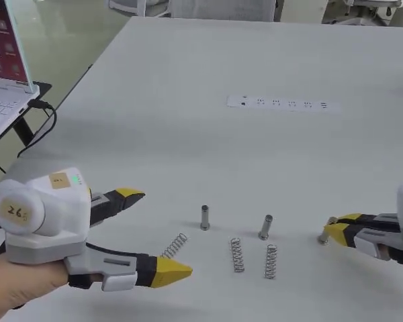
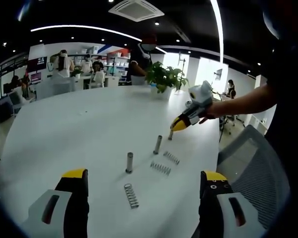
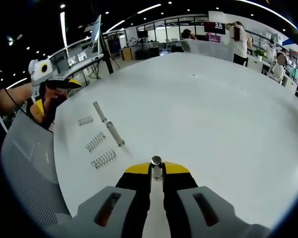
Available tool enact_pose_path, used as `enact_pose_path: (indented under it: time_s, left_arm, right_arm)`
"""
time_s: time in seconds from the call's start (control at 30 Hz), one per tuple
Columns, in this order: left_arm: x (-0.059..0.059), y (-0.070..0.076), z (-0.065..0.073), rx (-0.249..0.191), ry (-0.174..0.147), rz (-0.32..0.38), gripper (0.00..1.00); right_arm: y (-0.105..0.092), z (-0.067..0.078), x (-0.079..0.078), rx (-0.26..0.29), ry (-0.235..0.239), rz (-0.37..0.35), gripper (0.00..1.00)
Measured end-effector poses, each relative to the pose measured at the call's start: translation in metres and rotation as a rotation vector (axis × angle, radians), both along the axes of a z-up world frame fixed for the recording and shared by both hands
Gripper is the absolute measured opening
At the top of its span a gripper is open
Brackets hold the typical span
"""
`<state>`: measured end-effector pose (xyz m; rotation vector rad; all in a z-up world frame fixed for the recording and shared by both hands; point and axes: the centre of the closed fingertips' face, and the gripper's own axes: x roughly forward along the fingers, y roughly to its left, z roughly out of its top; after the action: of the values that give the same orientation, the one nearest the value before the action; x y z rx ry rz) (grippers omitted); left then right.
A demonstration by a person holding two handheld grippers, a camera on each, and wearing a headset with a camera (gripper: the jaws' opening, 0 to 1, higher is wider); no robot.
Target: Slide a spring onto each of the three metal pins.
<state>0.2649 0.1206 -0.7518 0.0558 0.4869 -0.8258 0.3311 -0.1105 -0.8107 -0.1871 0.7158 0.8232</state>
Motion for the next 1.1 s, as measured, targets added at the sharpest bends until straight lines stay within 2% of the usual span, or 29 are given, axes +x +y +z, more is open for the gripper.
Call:
enact_pose_path:
  time_s: [0.77, 1.1]
  left_arm:
    - [0.0006, 0.0014, 0.0001, -0.004, -0.002, 0.01, 0.93]
    - [-0.0007, 0.0012, 0.0005, -0.007, 0.001, 0.013, 0.95]
  right_arm:
    - [-0.0011, 0.003, -0.0008, 0.006, 0.014, -0.006, 0.16]
    - [-0.0002, 0.0082, -0.0019, 0.01, 0.004, -0.001, 0.18]
